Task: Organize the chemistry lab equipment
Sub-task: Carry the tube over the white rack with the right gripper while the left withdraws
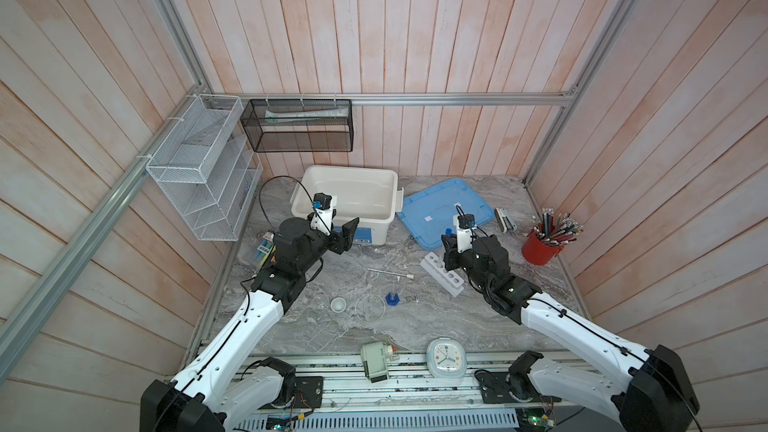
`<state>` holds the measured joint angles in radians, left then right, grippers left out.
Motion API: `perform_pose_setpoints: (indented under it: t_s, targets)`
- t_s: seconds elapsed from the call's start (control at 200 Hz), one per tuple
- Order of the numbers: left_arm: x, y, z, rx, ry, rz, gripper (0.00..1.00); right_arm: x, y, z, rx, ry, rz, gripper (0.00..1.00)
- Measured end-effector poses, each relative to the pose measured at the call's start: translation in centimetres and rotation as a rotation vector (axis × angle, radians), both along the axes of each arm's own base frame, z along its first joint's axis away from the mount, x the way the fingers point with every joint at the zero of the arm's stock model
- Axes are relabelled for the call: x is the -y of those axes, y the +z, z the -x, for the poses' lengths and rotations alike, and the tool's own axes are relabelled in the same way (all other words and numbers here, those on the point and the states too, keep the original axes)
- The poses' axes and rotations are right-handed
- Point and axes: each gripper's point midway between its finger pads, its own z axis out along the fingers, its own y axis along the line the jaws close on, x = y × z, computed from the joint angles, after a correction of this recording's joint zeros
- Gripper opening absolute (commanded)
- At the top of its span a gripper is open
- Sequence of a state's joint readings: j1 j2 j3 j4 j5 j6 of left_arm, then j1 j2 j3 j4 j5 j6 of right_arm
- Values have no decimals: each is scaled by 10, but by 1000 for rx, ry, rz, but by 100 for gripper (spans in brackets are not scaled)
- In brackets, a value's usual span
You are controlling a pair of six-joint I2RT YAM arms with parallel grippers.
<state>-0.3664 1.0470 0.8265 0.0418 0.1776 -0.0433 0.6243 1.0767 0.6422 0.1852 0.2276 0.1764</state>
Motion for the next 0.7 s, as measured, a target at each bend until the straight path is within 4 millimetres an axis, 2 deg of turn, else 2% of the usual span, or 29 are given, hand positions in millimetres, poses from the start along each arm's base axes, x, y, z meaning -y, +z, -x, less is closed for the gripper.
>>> perform_pose_setpoints:
  t_s: [0.405,0.7]
  targets:
    - [-2,0,-1,4,7,5,74,16,-8,-6,20,-47,-21,6]
    - [-2,1,-1,11,5,8,74,16,-15,-7,24,-49,-25,6]
